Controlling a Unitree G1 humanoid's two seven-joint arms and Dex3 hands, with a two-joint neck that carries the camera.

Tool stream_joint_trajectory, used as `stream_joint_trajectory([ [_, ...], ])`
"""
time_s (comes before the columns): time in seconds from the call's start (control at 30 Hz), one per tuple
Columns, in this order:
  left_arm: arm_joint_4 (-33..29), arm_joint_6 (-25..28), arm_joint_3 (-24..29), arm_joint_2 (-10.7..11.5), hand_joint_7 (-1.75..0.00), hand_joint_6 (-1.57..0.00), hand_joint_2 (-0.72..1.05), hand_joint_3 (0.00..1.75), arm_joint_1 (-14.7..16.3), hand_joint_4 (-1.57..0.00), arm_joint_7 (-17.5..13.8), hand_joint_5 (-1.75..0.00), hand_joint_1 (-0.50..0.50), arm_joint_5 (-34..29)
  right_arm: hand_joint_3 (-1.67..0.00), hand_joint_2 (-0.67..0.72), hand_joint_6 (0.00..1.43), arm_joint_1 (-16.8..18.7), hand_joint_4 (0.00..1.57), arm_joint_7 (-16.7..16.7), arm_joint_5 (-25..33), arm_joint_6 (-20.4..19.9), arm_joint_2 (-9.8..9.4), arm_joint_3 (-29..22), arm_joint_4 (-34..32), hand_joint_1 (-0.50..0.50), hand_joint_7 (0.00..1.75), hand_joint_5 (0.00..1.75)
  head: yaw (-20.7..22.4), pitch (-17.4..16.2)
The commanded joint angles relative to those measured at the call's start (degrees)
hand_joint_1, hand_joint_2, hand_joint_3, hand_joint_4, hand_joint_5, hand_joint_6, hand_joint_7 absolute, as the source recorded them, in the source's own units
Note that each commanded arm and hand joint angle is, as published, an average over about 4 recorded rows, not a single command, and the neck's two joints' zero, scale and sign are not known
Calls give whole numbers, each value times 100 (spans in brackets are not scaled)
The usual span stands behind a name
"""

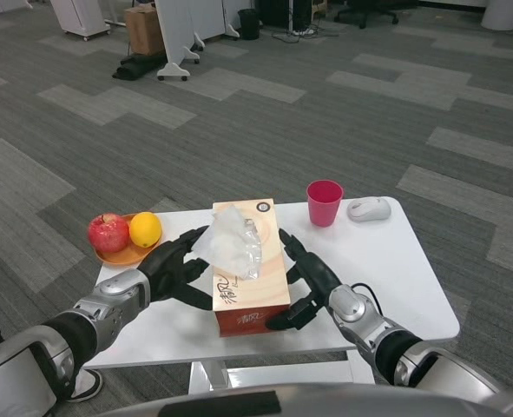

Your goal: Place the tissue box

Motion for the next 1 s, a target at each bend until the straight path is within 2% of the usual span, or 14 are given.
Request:
stream_joint_trajectory([
  [0.03,52,-71,-47,-18,0,0,96,9,-189,0,-14,0,50,-51,-79,-10,0,-287,0,58,-27,-119,68,104,95,38,0,175,0,-1],
  [0.67,364,-67,-183,-78,0,0,96,9,-277,0,107,0,50,-95,-79,-10,0,-650,1,-63,-32,-84,136,328,737,38,0,175,-16,3],
  [0.87,410,-69,-176,-80,0,0,96,9,-286,0,125,0,50,-115,-79,-18,0,-650,0,-54,-38,-75,145,284,811,35,0,175,-17,2],
  [1.0,405,-71,-146,-80,0,0,96,9,-286,0,114,0,50,-122,-87,-22,0,-619,0,-17,-45,-79,147,143,814,32,0,172,-10,2],
])
